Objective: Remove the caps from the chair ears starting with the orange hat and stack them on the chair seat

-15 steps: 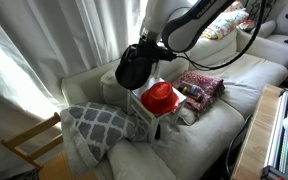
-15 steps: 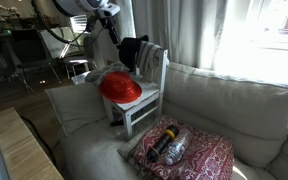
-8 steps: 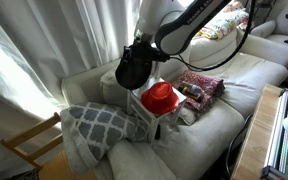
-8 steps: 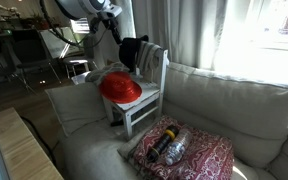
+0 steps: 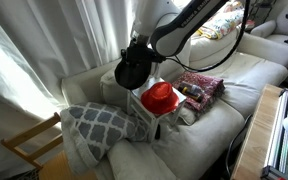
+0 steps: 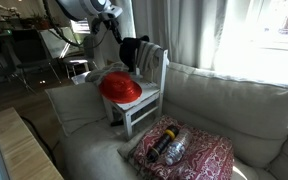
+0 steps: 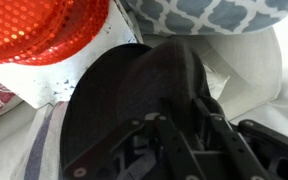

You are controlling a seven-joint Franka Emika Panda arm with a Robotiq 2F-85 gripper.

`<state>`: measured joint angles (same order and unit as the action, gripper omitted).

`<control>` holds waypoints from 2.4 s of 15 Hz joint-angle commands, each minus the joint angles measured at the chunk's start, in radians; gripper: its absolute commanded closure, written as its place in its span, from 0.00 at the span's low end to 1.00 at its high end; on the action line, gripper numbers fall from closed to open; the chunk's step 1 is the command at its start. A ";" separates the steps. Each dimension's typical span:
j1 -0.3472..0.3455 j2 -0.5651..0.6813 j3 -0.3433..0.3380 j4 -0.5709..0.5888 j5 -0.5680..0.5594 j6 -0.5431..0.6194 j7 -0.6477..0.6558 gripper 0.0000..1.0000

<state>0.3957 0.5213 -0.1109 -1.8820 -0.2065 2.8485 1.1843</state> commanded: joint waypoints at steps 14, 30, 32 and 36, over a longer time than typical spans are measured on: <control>-0.325 -0.172 0.349 -0.034 0.754 -0.182 -0.391 0.98; -0.499 -0.318 0.132 -0.143 1.304 -1.030 -0.968 0.98; -0.503 -0.303 0.095 -0.153 1.278 -1.099 -0.987 0.98; -0.501 -0.253 0.053 -0.190 1.268 -1.132 -1.091 0.98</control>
<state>-0.1056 0.2396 -0.0345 -2.0410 1.0733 1.7413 0.1679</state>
